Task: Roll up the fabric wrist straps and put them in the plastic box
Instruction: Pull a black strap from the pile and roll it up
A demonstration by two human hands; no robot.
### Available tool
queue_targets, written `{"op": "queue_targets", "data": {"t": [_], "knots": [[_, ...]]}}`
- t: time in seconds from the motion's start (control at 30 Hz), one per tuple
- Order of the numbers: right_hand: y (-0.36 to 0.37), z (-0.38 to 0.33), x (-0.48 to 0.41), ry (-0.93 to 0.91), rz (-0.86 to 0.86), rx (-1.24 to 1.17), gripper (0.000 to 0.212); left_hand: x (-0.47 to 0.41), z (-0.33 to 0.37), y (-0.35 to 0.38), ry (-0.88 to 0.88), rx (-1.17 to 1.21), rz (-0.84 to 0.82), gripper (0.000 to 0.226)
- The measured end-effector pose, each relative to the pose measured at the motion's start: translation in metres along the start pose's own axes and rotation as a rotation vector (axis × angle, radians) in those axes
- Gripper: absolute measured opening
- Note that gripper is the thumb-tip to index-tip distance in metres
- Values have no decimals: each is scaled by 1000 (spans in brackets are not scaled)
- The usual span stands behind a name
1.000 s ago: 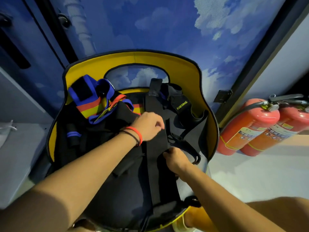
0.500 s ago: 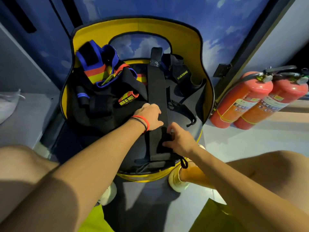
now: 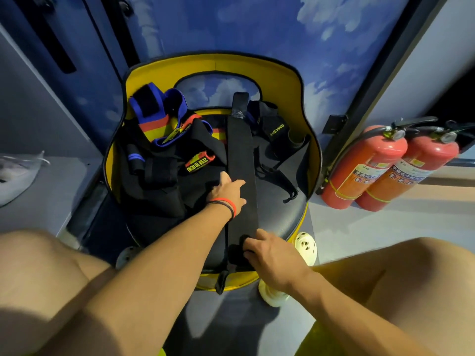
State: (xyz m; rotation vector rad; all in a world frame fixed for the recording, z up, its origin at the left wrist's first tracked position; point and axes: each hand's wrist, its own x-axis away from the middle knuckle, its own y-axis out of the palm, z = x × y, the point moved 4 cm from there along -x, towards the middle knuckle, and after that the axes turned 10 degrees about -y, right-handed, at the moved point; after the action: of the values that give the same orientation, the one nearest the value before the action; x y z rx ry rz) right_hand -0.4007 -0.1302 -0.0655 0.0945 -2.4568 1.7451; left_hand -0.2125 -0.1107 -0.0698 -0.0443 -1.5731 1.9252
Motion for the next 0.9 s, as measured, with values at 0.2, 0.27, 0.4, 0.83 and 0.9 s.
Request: {"op": "queue_targets", "data": {"t": [0.2, 0.27, 0.4, 0.83, 0.9], "knots": [[4, -17, 10, -67, -157, 198, 46, 9, -3, 2, -77, 151, 94, 56], [7, -17, 8, -58, -105, 204, 40, 17, -7, 2, -56, 200, 135, 48], [3, -13, 5, -67, -50, 223, 32, 50, -30, -2, 77, 343, 158, 14], [11, 3, 7, -53, 62, 92, 26, 133, -63, 27, 380, 122, -18, 22], [8, 4, 11, -32, 124, 21, 29, 131, -66, 29, 353, 180, -31, 22]]}}
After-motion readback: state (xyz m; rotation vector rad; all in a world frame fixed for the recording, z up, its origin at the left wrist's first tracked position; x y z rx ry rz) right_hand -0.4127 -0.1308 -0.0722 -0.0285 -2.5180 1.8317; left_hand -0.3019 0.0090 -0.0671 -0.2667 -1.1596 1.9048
